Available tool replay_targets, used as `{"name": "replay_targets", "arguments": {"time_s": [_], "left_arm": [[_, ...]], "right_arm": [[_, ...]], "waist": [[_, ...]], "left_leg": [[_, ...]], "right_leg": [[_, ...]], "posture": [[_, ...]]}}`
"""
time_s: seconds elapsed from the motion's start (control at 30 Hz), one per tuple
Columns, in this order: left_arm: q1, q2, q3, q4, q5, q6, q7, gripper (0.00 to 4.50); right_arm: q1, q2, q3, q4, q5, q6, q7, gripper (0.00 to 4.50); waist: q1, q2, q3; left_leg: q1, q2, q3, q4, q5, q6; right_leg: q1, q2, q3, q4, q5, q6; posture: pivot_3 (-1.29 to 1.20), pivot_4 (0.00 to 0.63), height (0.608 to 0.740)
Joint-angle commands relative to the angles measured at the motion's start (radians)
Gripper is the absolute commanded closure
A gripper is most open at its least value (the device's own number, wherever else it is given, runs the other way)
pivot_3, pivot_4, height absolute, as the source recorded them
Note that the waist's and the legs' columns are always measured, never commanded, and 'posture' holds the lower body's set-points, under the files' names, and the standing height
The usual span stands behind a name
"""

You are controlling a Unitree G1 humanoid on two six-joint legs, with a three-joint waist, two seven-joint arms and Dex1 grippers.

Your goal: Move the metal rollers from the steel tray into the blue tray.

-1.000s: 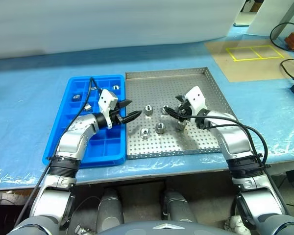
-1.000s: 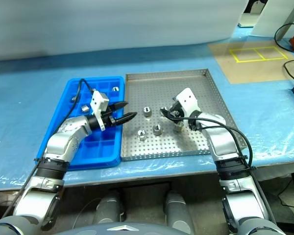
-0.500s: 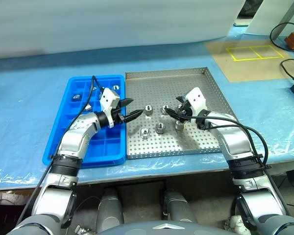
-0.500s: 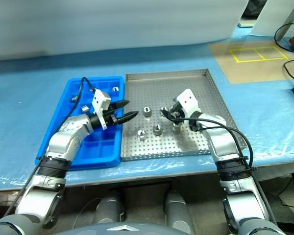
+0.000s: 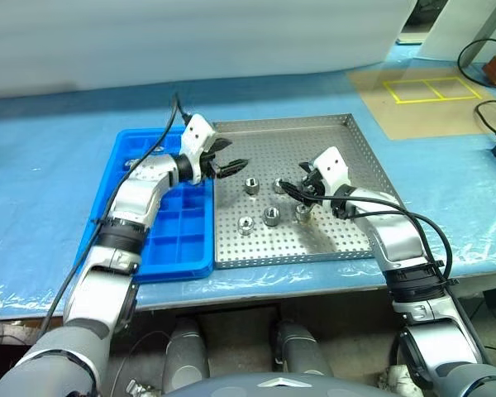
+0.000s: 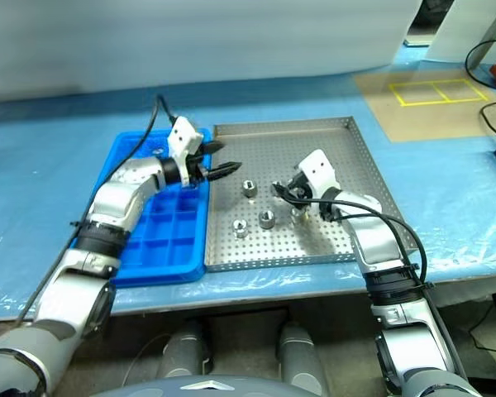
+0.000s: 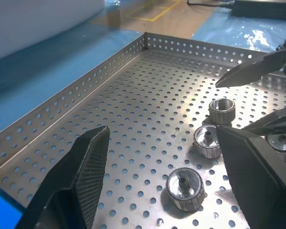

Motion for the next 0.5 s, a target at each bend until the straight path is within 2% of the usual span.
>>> {"name": "replay_targets", "arguments": {"time_s": [0.03, 0.3, 0.37, 0.5], "left_arm": [[-0.1, -0.009, -0.057, 0.127, 0.071, -0.126, -0.079, 0.75], [-0.266, -0.062, -0.208, 0.474, 0.27, -0.382, -0.214, 0.75], [-0.283, -0.071, -0.219, 0.522, 0.302, -0.434, -0.214, 0.75], [-0.32, -0.098, -0.259, 0.629, 0.404, -0.473, -0.105, 0.75]], "right_arm": [[0.008, -0.001, -0.027, -0.048, -0.002, -0.012, -0.024, 0.86], [0.072, 0.007, -0.036, -0.126, 0.004, 0.014, -0.071, 0.86], [0.083, 0.007, -0.038, -0.141, 0.003, 0.022, -0.083, 0.86], [0.104, 0.009, -0.042, -0.16, 0.005, 0.031, -0.101, 0.86]], "waist": [[-0.001, 0.0, 0.0], [-0.004, -0.001, 0.001], [-0.005, -0.001, 0.001], [-0.006, -0.002, 0.001]], "left_leg": [[0.0, 0.0, 0.0, 0.0, 0.0, 0.0], [0.001, 0.0, 0.0, 0.0, 0.0, 0.0], [0.001, -0.001, 0.0, 0.0, 0.0, 0.0], [0.001, -0.001, 0.0, 0.001, 0.0, 0.001]], "right_leg": [[0.0, 0.0, 0.0, 0.0, 0.0, 0.0], [0.001, 0.0, 0.001, 0.0, 0.0, 0.0], [0.001, 0.0, 0.001, 0.0, 0.0, 0.0], [0.001, 0.0, 0.001, 0.0, 0.0, 0.0]], "posture": [[-0.24, 0.15, 0.74], [-0.32, 0.15, 0.74], [-0.33, 0.15, 0.74], [-0.35, 0.15, 0.74]]}}
